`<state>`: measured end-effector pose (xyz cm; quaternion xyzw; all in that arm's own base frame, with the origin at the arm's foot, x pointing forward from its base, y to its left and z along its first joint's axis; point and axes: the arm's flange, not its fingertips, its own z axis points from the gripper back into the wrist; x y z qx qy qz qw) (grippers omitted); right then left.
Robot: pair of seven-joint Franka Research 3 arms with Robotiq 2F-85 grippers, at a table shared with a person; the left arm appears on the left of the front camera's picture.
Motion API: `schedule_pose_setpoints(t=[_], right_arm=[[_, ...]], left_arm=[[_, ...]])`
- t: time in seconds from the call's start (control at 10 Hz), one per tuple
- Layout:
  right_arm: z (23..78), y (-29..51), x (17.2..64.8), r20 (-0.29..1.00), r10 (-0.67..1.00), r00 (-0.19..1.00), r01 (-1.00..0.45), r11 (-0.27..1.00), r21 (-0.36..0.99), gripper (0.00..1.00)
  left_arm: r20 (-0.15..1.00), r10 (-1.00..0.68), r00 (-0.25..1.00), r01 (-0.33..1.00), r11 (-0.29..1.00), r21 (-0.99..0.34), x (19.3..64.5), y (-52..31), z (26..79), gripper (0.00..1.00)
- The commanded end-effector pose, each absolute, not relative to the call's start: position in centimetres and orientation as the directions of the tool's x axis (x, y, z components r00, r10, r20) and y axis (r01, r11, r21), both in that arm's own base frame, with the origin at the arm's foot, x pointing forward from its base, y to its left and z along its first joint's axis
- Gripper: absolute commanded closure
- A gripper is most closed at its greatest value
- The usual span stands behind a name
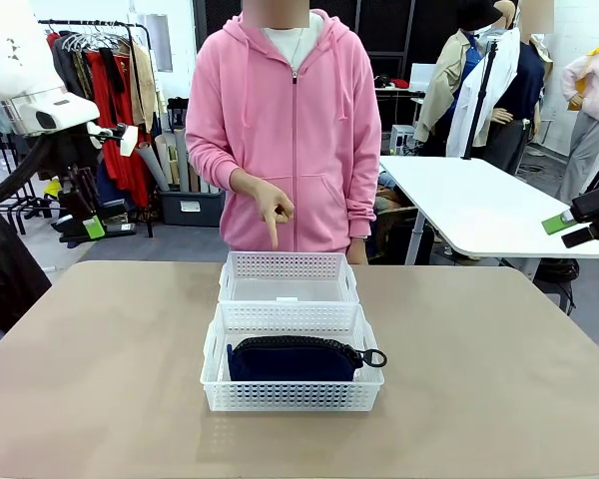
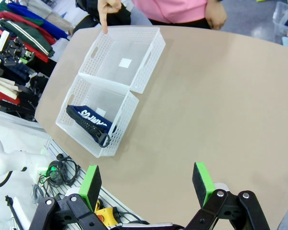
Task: Distribute items into two baskets.
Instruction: Place the picked Stapler into the Organizing basket as instructed by the person.
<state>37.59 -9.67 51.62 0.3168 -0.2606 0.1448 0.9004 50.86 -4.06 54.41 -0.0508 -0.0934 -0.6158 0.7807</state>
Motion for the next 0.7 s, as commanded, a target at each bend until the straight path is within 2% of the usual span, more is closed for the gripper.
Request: schedule_pose_setpoints(t=[0.0,0.3,0.6], right_arm=[[51.8,-9.6,37.6,0.567,0.094,0.818,-0.432,0.751,0.499,0.0],[51.8,-9.6,37.6,0.567,0.094,0.818,-0.432,0.751,0.499,0.0],[51.8,-9.6,37.6,0.567,0.094,0.818,-0.432,0.751,0.499,0.0]], left_arm=[[0.21,-0.952,0.223,0.971,0.237,0.042,50.4,-4.0,54.7,1.0],[0.208,-0.952,0.224,0.971,0.236,0.036,50.9,-4.1,54.4,1.0],[0.208,-0.959,0.19,0.979,0.201,0.033,54.2,-7.2,53.8,1.0]])
